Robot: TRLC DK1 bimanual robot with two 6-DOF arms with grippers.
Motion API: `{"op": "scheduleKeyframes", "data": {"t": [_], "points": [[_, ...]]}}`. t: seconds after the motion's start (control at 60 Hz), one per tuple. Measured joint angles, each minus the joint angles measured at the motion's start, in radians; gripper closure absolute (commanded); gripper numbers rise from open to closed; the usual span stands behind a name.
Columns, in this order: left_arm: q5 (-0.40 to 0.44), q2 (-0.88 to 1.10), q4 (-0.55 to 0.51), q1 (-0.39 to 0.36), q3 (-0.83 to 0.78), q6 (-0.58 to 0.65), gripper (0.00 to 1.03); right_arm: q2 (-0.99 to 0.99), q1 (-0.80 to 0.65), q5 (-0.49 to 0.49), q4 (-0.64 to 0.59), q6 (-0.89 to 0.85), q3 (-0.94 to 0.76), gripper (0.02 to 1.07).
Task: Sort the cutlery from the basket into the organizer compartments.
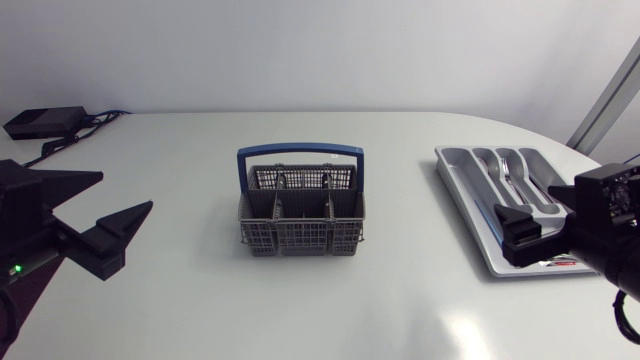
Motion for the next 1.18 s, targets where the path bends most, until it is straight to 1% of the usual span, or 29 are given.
{"op": "scheduleKeyframes", "data": {"t": [0.217,0.85,0.967,1.183], "points": [[-0.058,-0.112,0.058,0.0,-0.11,-0.08,0.04,-0.103,-0.03,-0.012,0.051,0.002,-0.084,0.07],[-0.232,-0.447,0.262,0.002,-0.432,-0.346,0.04,-0.438,-0.108,-0.074,0.247,0.18,-0.37,0.07],[-0.24,-0.473,0.271,0.002,-0.459,-0.373,0.04,-0.504,-0.124,-0.09,0.289,0.216,-0.427,0.07],[-0.24,-0.477,0.271,0.002,-0.459,-0.379,0.04,-0.524,-0.13,-0.093,0.292,0.233,-0.445,0.07]]}}
